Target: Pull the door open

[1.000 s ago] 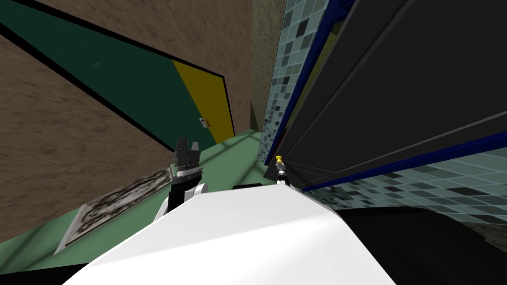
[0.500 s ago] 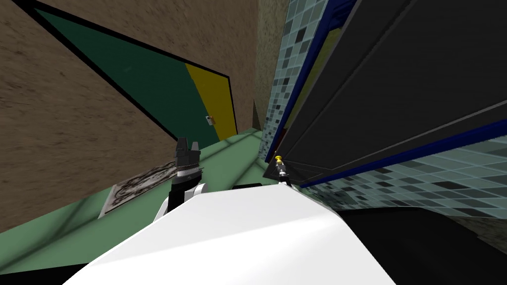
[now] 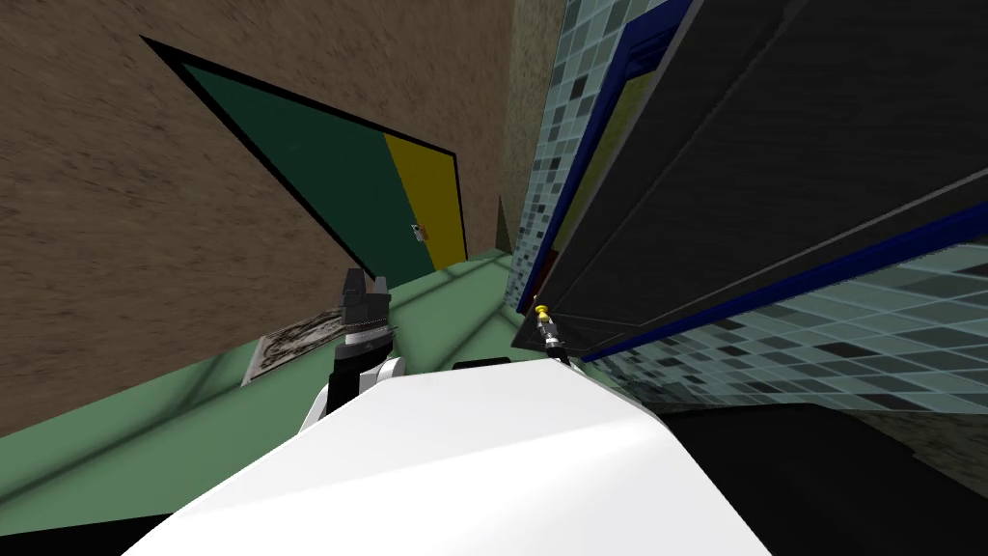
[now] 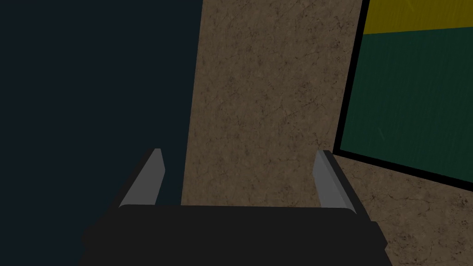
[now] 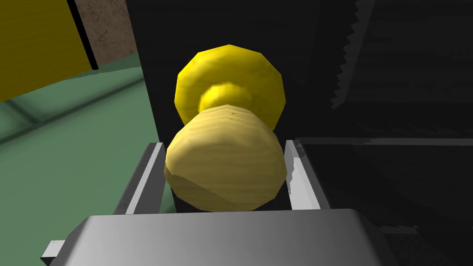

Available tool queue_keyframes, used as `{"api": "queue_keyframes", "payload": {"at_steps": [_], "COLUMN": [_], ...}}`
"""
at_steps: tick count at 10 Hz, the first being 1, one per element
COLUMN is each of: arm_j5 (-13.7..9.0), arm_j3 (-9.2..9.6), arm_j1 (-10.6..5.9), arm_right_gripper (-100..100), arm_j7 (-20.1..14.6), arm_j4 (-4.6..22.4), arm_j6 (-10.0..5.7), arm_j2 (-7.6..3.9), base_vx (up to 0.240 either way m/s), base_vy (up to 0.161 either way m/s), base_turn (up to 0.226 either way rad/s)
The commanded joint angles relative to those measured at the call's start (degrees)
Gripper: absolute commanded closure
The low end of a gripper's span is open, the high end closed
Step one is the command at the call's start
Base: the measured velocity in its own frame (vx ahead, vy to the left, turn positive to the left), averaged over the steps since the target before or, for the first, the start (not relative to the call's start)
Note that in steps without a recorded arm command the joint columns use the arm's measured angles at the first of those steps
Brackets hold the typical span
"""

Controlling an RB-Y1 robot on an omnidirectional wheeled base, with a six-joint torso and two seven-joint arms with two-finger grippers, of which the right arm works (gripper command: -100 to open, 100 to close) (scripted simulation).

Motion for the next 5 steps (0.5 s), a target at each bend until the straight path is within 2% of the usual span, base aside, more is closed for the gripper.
{"api": "queue_keyframes", "payload": {"at_steps": [1,5], "arm_j5": [0.56,1.83], "arm_j3": [1.1,3.66], "arm_j1": [0.7,2.35], "arm_right_gripper": [100,100], "arm_j7": [-1.24,-4.09], "arm_j4": [-0.12,-0.74], "arm_j6": [-1.11,-3.37], "arm_j2": [-0.87,-3.08], "base_vx": [-0.222,-0.212], "base_vy": [-0.032,-0.034], "base_turn": [0.102,0.093]}}
